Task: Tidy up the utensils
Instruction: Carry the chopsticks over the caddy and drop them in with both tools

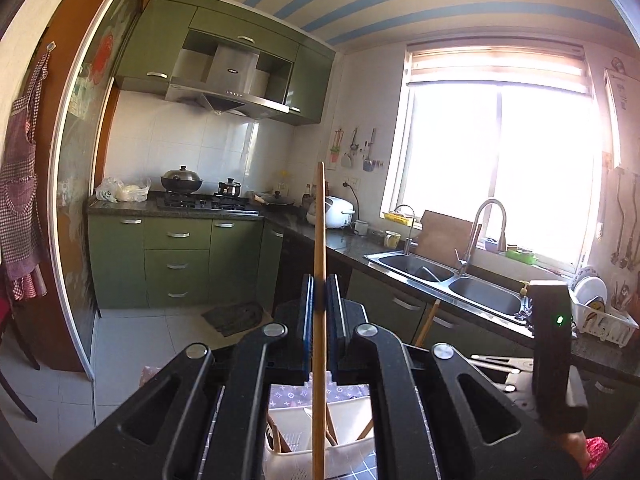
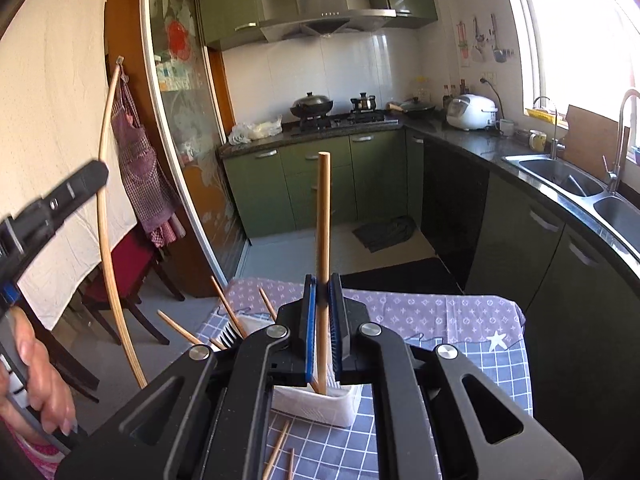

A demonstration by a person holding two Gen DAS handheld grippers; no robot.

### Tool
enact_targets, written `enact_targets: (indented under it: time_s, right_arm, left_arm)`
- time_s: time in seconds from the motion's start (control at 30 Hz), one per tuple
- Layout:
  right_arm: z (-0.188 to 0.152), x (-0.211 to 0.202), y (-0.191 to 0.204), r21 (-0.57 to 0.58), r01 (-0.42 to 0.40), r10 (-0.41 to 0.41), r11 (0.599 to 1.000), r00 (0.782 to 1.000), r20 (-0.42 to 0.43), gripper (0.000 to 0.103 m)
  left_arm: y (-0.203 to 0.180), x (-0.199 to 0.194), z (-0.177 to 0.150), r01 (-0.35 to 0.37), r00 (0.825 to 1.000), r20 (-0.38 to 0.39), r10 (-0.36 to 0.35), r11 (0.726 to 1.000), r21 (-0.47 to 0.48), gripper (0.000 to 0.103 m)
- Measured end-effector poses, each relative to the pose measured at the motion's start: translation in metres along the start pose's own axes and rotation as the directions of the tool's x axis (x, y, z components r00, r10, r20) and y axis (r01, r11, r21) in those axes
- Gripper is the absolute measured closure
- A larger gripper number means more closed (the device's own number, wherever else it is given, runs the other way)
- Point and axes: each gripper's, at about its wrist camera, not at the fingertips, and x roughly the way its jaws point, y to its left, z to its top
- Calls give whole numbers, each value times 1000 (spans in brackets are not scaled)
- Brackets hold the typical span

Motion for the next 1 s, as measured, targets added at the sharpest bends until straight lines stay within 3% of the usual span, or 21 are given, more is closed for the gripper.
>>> enact_targets:
  time_s: [0.03,0.07,0.1,0.3,0.53,0.67,1.0]
  right_arm:
    - [-5,6,0,-11,-4,4,1000,1000,-26,88]
    - [-10,8,-1,-8,-7,7,1000,999,-34,74]
    - [-14,8,-1,-10,0,0,1000,1000,-31,70]
    - [-52,-26,-6,6,-21,21,1000,1000,1,69]
    - [-125,-69,-21,54,-73,74,996,997,-21,69]
    - [-156,-85,-31,105,-104,109,989,993,-37,69]
    - [-175,-105,-43,167,-157,164,973,986,-30,69]
  left_arm:
    - [0,2,0,-4,1000,7,4,1000,1,97]
    - [0,3,-1,-4,1000,15,4,1000,2,97]
    - [-1,5,-1,-2,1000,22,2,1000,5,97]
    - [-5,21,-4,-12,998,68,11,1000,18,97]
    - [-1,41,-14,-42,991,124,39,999,21,97]
    - [1,59,-26,-60,992,109,58,998,20,97]
    - [4,68,-60,-93,994,59,90,995,46,97]
